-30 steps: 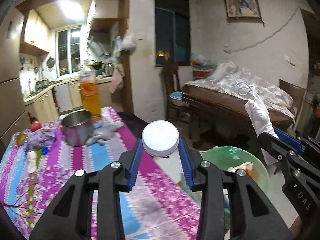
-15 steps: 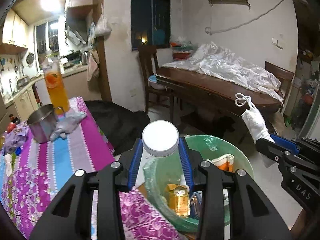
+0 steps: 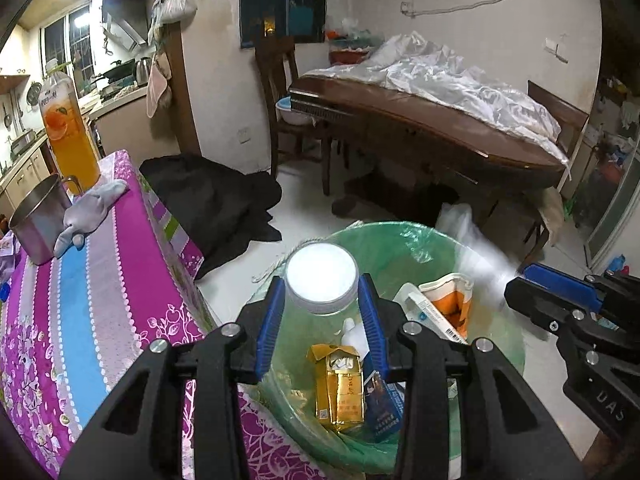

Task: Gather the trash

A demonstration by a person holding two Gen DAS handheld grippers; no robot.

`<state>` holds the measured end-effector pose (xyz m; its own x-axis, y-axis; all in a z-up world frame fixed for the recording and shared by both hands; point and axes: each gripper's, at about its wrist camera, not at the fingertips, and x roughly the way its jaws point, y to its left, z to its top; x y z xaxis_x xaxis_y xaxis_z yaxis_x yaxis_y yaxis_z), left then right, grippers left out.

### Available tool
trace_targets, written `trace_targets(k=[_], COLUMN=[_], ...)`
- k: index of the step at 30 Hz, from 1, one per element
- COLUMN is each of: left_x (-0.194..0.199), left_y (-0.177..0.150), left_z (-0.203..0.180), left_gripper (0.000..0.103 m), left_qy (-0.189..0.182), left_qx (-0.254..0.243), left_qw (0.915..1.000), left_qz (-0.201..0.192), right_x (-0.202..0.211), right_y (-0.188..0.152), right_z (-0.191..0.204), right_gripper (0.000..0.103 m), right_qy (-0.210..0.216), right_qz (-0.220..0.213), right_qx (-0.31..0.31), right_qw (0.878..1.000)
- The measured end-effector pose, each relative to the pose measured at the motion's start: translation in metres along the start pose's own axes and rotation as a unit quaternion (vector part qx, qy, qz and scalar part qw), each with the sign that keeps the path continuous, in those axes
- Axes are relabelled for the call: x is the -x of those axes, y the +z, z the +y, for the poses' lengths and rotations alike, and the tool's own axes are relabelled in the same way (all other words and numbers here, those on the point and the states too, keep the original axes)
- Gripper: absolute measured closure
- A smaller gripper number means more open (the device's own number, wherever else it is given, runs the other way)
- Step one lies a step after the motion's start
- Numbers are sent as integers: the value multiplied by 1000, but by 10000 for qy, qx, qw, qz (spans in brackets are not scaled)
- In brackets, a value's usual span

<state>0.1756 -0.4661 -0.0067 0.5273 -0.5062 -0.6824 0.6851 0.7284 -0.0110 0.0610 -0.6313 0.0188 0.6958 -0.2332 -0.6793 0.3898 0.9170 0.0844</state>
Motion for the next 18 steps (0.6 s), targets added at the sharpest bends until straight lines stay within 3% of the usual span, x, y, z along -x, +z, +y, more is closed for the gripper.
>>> trace_targets(k=[1,2,5,9,14,16,18], left_x=[0,0,2,20,74,98,115], left_y=[0,-1,-1,-4,-28,-45,-61], left_z=[1,3,7,10,17,20,20], left_gripper=[48,35,30,11,6,6,6], left_qy=[31,79,61,85,111,131,77], left_qx=[21,55,98,118,43,59,43], left_qw=[10000,10000,9999,9994,9953,9934,9919], left_qz=[5,-25,-30,-303,-965,-1140,-1266], right_x=[-1,0,10,45,107,128,149], right_y=[-1,-1,-2,-11,-53,-75,-103], right_z=[-1,-1,-3,4,24,32,44], right_gripper=[67,63,61,38,25,15,14], right_qy=[-4,-4,0,-73,-300,-460,-601], right_qz=[-28,-71,-288,-853,-1755,-2087,-2340], right_qx=[-17,-32,-107,-85,-12,4,59], right_qw=[10000,10000,9995,9963,9840,9769,9704])
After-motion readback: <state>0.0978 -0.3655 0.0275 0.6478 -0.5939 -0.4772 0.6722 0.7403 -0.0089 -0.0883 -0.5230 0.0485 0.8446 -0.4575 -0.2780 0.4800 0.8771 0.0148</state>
